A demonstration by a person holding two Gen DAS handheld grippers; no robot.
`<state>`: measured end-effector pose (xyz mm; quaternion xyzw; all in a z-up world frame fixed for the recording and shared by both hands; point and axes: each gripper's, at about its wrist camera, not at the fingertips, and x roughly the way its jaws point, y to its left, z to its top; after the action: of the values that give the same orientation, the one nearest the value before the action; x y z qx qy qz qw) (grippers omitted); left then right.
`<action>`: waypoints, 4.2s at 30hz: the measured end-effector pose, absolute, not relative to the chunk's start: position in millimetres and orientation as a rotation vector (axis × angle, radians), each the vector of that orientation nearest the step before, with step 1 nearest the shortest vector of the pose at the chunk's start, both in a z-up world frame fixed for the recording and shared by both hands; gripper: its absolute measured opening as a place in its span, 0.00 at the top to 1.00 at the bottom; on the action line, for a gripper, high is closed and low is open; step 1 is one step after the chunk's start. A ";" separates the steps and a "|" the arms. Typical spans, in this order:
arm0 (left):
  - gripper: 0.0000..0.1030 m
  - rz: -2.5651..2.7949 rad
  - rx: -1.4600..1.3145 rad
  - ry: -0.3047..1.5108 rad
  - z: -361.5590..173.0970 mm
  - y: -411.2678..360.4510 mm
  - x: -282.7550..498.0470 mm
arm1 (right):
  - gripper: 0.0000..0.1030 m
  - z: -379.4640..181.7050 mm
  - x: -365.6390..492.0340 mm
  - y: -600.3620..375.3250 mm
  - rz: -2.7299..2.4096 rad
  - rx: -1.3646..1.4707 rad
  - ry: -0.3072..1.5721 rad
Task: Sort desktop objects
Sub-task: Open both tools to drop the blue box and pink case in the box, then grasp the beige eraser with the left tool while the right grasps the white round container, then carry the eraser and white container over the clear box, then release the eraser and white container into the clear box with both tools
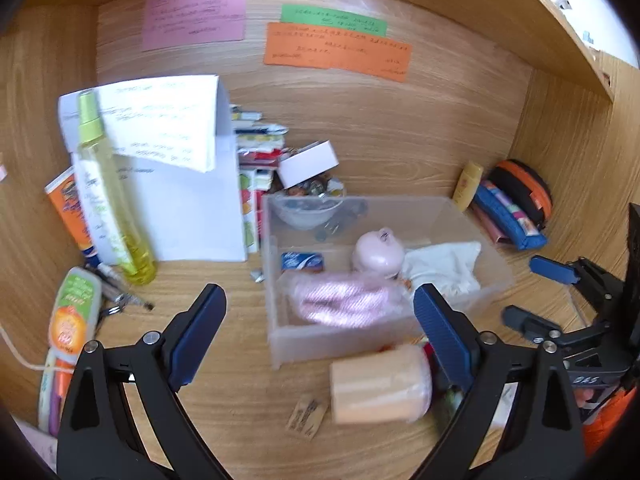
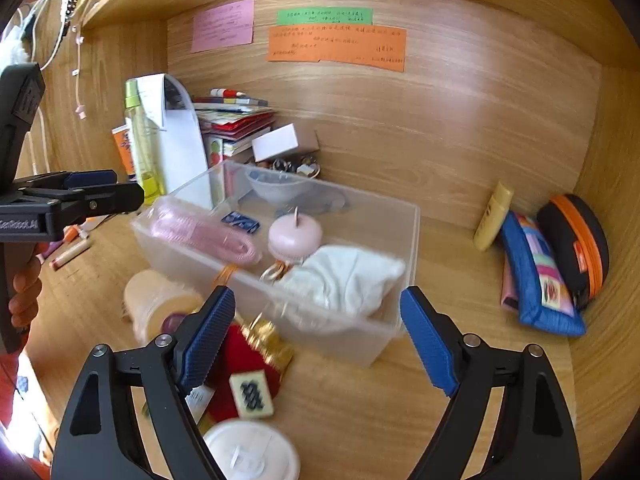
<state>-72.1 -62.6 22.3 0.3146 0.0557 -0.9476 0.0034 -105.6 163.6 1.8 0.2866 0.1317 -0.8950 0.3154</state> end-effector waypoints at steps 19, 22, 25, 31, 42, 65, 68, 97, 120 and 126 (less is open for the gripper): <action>0.08 -2.793 1.309 0.134 -54.2 -73.2 -30.7 | 0.19 -44.3 -57.4 205.9 -2.297 0.963 0.305; 0.24 -2.758 1.357 0.142 -61.1 -73.8 -37.1 | 0.19 -51.7 -49.7 202.6 -2.274 0.979 0.333; 0.28 -2.744 1.417 0.152 -67.5 -74.5 -42.6 | 0.15 -54.7 -47.7 203.2 -2.261 0.980 0.327; 0.29 -2.744 1.425 0.091 -71.4 -66.8 -48.4 | 0.15 -58.1 -48.2 199.2 -2.223 0.995 0.331; 0.53 -2.752 1.408 0.035 -71.7 -63.1 -63.5 | 0.30 -71.3 -56.1 187.9 -2.212 1.055 0.276; 0.77 -2.820 1.178 0.138 -35.3 -68.9 -35.7 | 0.38 -36.1 -74.1 203.0 -2.299 0.962 0.197; 0.77 -2.847 1.113 0.169 -21.6 -66.8 -33.7 | 0.38 -24.4 -80.1 204.2 -2.321 0.916 0.187; 0.77 -3.008 0.916 0.187 41.6 -51.6 -110.5 | 0.38 35.5 -160.6 139.8 -2.251 0.745 0.132; 0.77 -2.889 1.138 0.192 -17.1 -62.9 -166.2 | 0.38 -32.5 -197.1 110.1 -2.346 0.935 0.342; 0.72 -2.868 1.122 0.189 -15.8 -63.6 -163.6 | 0.38 -32.1 -197.1 110.2 -2.351 0.929 0.340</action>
<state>-163.6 -63.6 -15.8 0.3636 0.0613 -0.9291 0.0281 -197.1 110.2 -32.1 0.3485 0.1274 -0.8818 0.2912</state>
